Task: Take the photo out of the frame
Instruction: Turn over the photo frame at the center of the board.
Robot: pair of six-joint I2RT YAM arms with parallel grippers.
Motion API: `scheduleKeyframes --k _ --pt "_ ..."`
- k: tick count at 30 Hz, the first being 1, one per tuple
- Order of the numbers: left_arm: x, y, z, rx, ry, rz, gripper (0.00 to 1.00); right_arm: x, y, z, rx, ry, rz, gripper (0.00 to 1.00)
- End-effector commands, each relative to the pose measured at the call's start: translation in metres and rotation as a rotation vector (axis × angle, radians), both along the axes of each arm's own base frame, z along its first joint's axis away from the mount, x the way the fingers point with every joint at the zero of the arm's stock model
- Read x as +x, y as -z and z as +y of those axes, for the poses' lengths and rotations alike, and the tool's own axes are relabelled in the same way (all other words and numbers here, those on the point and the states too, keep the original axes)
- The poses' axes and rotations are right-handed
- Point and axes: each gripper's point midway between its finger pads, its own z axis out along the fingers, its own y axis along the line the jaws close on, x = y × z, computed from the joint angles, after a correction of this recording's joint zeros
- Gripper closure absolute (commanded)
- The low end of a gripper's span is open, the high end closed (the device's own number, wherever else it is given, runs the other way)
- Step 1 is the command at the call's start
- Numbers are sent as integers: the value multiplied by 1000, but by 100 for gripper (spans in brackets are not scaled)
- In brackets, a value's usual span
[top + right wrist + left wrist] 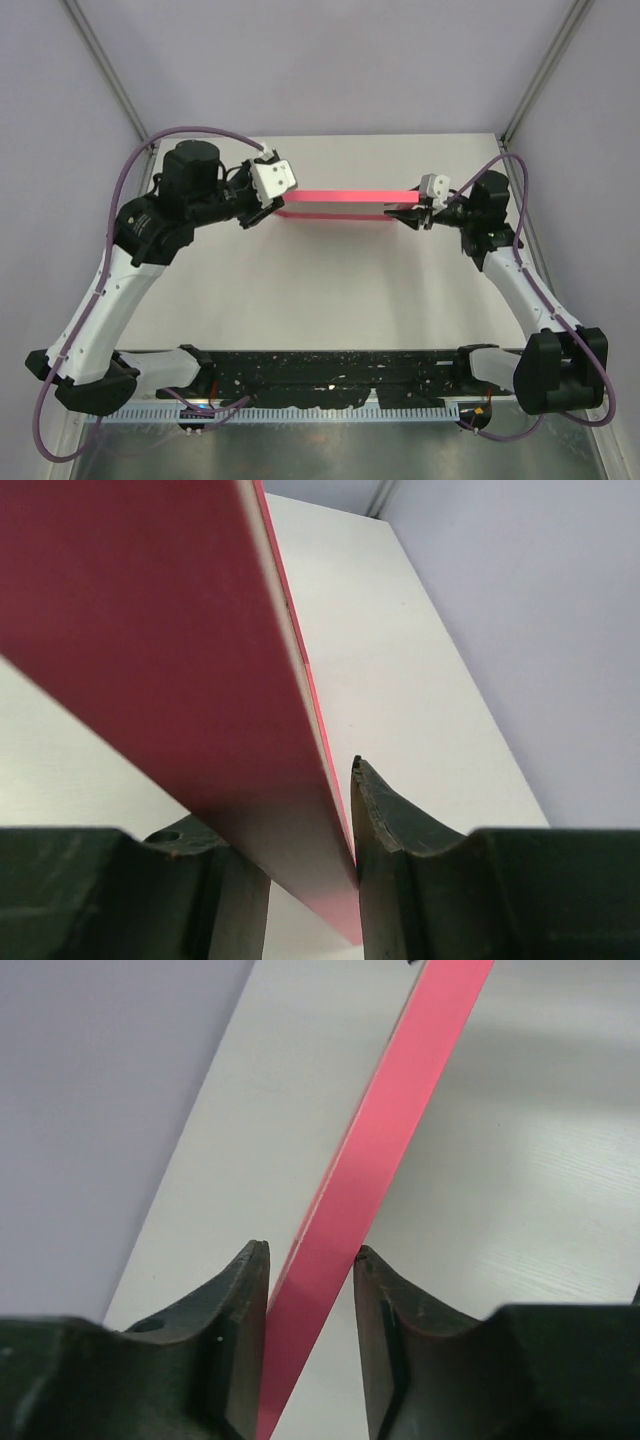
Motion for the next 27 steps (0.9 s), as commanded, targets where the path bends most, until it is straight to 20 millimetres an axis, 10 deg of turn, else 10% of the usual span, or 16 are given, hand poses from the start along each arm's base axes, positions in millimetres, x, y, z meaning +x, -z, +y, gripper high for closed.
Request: scheduleKeyframes --k 1,20,27 --pt "2 -13 -34 -180 17 122 56 -52 -20 30 73 -152 362 92" --pt "2 -55 -8 -320 -40 53 2 -28 -25 36 150 -102 685 92" --pt "4 -66 21 -395 -103 1 0 -11 -17 34 148 -26 751 92"
